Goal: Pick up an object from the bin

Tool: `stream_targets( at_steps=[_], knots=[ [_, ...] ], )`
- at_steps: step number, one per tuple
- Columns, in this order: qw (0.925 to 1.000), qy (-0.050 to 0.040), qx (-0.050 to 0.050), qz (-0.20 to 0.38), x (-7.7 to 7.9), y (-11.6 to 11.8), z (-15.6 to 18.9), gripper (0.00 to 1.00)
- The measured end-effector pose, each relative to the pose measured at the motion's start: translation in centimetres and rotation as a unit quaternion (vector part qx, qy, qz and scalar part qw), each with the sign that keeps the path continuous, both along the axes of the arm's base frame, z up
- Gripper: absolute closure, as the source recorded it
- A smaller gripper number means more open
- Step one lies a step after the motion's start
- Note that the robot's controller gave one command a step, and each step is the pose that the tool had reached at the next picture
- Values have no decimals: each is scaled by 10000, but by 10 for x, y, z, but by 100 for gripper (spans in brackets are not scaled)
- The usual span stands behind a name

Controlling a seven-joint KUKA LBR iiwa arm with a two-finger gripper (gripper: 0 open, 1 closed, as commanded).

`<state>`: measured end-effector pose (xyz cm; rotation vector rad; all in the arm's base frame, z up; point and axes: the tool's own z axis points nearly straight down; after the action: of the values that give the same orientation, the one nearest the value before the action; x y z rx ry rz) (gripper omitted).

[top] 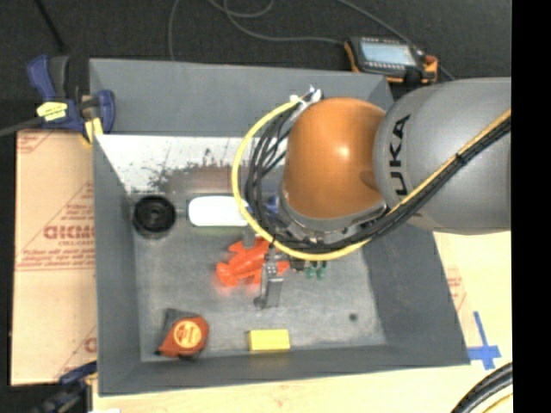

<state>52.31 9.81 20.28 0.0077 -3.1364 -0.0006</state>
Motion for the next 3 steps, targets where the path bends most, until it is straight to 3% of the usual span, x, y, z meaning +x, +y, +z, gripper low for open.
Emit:
stream_targets(
  at_steps=[1,2,3],
  knots=[
    [10000,-39,4,-14,1,-1,5,0],
    [9994,-48,2,336,36,-9,-8,100],
    [9994,-47,4,331,36,-9,-8,100]
  ],
)
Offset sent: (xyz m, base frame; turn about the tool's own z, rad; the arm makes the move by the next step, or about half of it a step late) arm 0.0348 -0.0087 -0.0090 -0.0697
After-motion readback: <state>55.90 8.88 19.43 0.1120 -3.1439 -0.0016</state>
